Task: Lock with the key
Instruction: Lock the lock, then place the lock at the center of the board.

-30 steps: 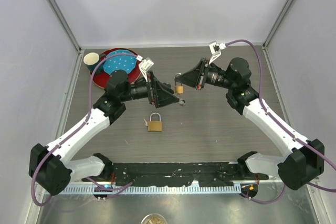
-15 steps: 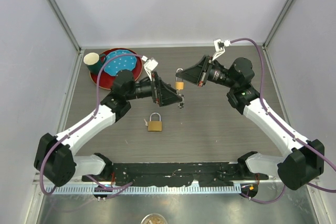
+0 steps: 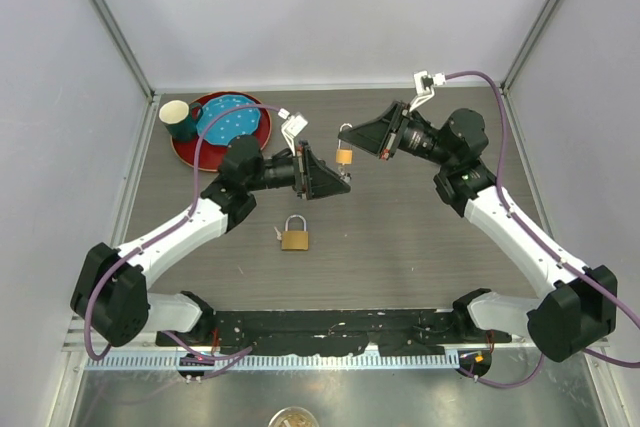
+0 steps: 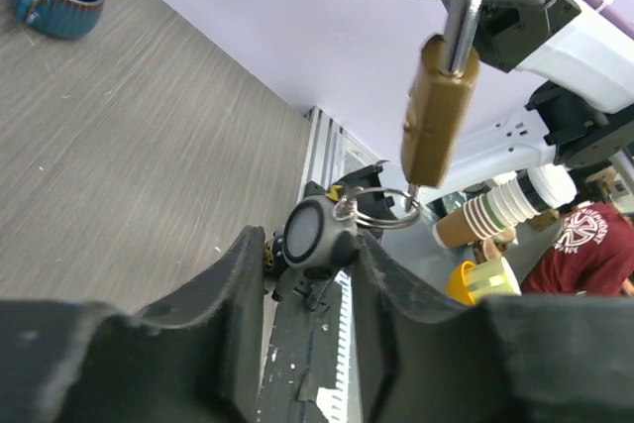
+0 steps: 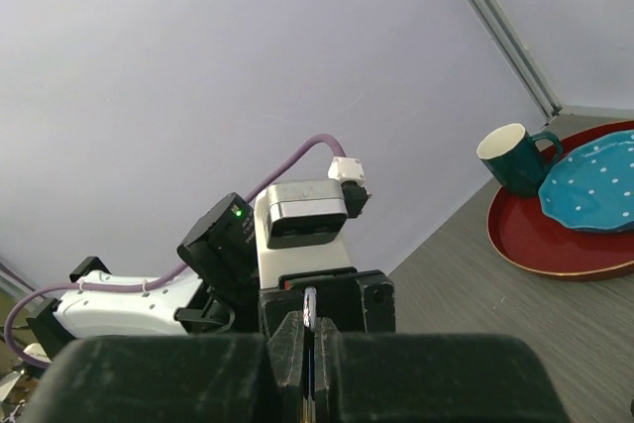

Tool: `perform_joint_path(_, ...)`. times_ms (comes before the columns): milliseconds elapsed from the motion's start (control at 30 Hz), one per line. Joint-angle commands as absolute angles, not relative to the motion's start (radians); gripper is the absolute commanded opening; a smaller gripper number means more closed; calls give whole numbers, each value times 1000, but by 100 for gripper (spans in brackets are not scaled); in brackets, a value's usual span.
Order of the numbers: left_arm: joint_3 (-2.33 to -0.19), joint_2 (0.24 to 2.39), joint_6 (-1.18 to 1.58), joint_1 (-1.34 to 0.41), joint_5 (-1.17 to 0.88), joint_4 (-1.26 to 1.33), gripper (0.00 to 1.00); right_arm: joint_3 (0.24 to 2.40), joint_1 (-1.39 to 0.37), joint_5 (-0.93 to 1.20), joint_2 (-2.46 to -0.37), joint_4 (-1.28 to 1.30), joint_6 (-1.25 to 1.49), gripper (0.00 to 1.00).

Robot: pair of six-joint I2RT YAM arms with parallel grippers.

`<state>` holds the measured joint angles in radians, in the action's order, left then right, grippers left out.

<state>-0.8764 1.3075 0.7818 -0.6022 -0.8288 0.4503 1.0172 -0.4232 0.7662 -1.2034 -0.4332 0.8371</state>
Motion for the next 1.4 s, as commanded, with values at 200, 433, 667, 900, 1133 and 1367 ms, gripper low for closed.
perform_joint_path(200,-856,1293,802,-604,-853,505,3,1039,-407,750,-1212,-528,870,1)
perform_joint_path(433,-828,1275,818,-604,-854,509,0,1043,-396,749,-1218,-537,879,2)
perform_joint_path(667,-781,1244,844,-614,-845,531,0,1043,-390,750,-1232,-564,908,1)
perform_joint_path(900,-732,1238,861,-650,-838,566,0,1034,-384,758,-1252,-627,951,1)
perform_joint_path(1133,-724,1216,796,-653,-796,468,0,1020,-380,772,-1261,-618,945,1)
perform_joint_path(1367,-723,1203,712,-650,-698,302,0,915,-380,785,-1238,-477,830,2)
